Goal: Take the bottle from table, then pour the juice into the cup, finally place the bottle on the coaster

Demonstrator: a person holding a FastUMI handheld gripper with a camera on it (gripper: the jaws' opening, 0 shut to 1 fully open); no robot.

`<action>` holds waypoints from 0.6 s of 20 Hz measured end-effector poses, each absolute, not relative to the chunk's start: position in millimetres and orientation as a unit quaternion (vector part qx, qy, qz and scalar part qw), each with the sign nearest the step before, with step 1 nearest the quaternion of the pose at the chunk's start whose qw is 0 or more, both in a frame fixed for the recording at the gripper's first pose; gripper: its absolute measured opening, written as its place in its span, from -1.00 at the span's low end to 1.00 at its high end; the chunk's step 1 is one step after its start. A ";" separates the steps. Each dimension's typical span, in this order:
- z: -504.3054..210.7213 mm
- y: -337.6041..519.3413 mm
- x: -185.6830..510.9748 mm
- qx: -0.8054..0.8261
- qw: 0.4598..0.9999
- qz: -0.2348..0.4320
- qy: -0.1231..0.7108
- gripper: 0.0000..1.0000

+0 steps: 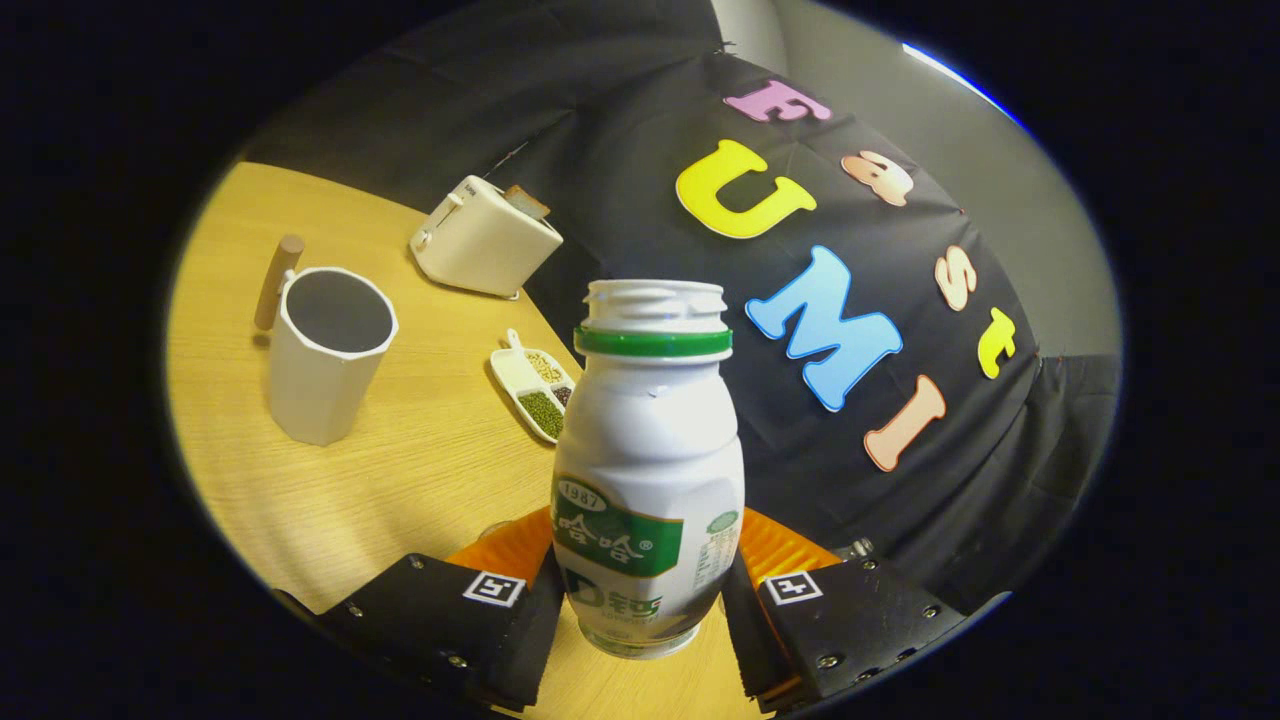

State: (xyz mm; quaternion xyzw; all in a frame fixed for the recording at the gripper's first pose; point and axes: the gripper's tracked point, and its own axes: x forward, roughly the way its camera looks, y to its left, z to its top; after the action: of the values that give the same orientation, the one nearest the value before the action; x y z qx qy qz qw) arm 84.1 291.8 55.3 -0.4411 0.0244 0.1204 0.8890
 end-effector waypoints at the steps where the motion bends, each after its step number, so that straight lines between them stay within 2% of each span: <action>1: 55.8 294.5 83.5 -0.452 0.883 0.123 0.023 0.44; 12: 52.0 310.0 94.5 -0.528 0.839 0.128 0.027 0.44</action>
State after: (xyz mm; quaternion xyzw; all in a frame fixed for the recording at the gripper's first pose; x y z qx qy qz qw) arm 94.5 310.0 52.0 -0.5284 0.0269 0.1278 0.8389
